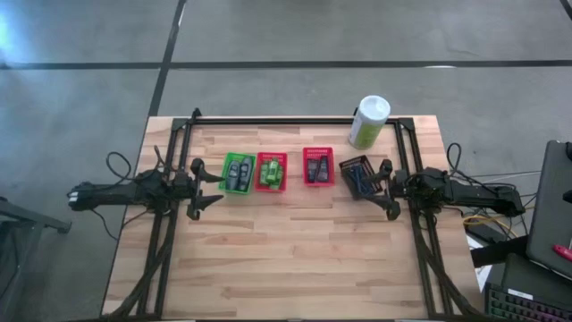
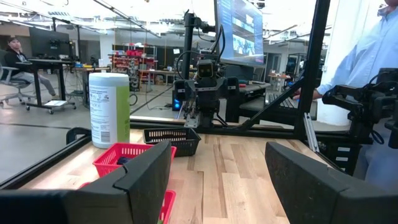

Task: Pick & Place Travel size toiletries
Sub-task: Return to Home Position

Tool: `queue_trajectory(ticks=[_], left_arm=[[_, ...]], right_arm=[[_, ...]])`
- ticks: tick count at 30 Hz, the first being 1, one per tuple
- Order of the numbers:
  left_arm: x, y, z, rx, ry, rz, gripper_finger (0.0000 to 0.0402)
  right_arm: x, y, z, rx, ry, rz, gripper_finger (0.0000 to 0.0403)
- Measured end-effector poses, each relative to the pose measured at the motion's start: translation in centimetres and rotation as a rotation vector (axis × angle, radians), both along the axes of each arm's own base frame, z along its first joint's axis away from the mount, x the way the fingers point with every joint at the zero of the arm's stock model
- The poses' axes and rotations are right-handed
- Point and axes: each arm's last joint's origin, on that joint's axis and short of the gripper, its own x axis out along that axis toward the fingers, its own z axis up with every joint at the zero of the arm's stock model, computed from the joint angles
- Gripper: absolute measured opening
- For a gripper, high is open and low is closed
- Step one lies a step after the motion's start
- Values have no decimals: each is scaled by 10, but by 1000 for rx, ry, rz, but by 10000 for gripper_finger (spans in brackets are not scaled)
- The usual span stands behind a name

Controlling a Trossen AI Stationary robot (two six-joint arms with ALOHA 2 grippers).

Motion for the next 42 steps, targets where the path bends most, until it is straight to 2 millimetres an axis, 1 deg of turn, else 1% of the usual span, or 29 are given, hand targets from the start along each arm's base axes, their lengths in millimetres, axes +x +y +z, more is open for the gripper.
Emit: queue_trajectory(ticks=[10,14,42], left_arm=[[0,0,0,0,0,0,266],[0,0,0,0,0,0,266],[0,0,0,0,0,0,266]], right_arm=[[0,0,0,2,0,1,239],[0,0,0,1,0,1,236],[0,0,0,0,0,1,326]])
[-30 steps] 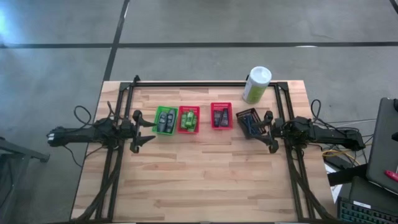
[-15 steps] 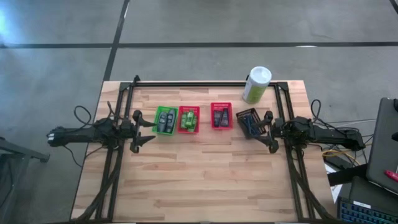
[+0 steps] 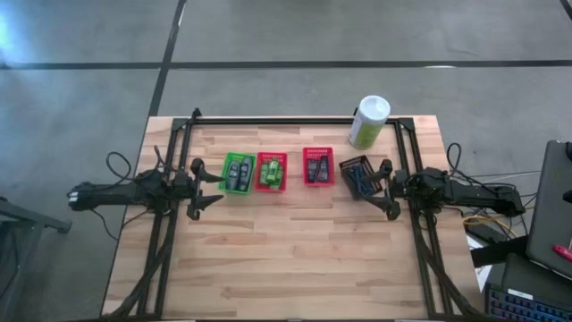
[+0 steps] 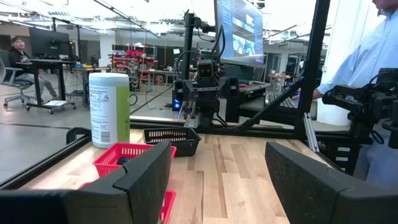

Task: Pick & Place Travel size toiletries
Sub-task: Return to Home Position

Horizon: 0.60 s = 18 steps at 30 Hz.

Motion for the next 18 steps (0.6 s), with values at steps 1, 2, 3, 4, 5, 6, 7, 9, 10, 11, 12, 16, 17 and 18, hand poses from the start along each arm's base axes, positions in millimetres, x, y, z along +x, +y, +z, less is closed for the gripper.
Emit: queue_trajectory(ticks=[1,2,3,4,5,6,7,9,10,11,12,16,17,18], left_arm=[[0,0,0,0,0,0,266],[0,0,0,0,0,0,266],[0,0,0,0,0,1,266],[0,0,0,0,0,1,266],[0,0,0,0,0,1,266],[0,0,0,0,0,1,266],[0,0,0,0,0,0,266],[0,0,0,0,0,0,266],[0,0,0,0,0,0,266],[0,0,0,0,0,1,266],[0,0,0,0,0,0,266],[0,0,0,0,0,0,266],[0,0,0,0,0,0,266],[0,0,0,0,0,0,266]], right_arm=[[0,0,0,0,0,0,330],[0,0,0,0,0,0,333],[0,0,0,0,0,0,337],[0,0,0,0,0,0,340],[0,0,0,0,0,0,343],[0,0,0,0,0,0,347],[0,0,0,0,0,0,350],[0,0,0,0,0,0,355],[0,0,0,0,0,0,358],[0,0,0,0,0,0,359],[0,0,0,0,0,0,360],[0,0,0,2,0,0,358],[0,0,0,1,0,0,356],[0,0,0,0,0,0,353]])
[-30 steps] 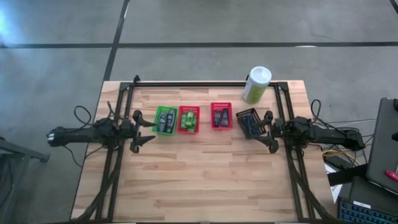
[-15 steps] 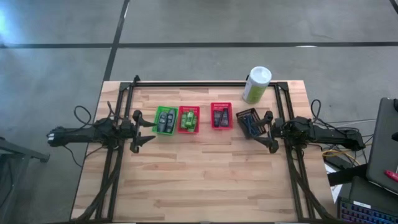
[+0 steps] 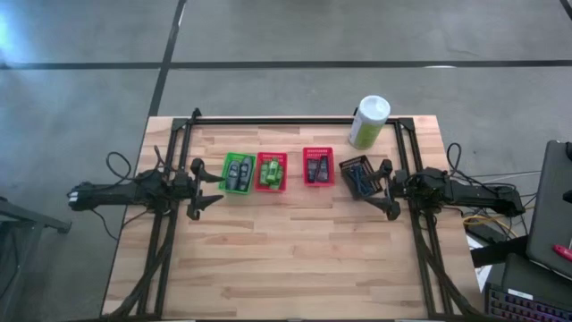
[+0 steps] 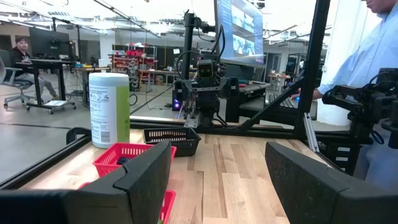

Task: Pick & Place Travel size toiletries
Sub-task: Return to Home Position

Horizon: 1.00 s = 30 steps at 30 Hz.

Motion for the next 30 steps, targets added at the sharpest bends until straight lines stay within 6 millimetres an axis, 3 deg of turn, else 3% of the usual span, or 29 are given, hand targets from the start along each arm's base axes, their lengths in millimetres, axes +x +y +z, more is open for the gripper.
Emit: queue_trajectory(ticks=[30], left_arm=[[0,0,0,0,0,0,266]], right_arm=[[0,0,0,1,0,0,269]])
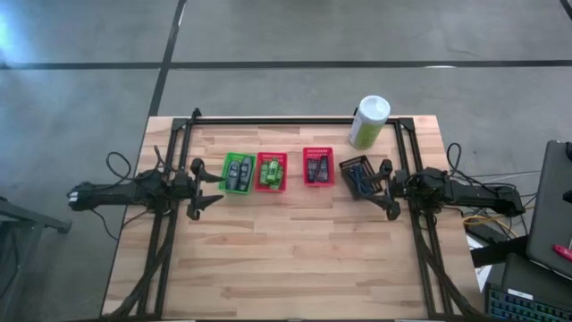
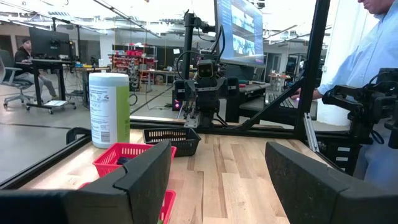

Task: Pick & Place Travel size toiletries
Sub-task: Return to Home Position

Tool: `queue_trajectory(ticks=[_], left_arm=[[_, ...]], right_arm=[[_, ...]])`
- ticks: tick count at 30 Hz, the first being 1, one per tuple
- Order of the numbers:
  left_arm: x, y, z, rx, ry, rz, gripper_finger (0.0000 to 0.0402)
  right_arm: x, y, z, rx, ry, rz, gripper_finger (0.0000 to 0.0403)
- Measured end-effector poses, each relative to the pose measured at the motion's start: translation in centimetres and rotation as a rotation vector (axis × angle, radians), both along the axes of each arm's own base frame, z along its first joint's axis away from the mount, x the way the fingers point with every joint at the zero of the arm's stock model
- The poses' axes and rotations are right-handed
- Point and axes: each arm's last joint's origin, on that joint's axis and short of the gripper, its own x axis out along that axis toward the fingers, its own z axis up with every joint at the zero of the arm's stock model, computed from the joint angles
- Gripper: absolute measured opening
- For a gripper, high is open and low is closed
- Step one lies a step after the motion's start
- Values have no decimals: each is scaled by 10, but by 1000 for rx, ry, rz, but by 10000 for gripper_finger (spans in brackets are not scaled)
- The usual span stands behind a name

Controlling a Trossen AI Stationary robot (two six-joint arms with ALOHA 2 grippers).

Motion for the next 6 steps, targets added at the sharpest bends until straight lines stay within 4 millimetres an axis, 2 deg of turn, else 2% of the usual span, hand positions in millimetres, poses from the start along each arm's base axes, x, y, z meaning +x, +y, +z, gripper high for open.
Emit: queue_trajectory(ticks=[6], left_arm=[[0,0,0,0,0,0,266]], right_arm=[[0,0,0,1,0,0,251]])
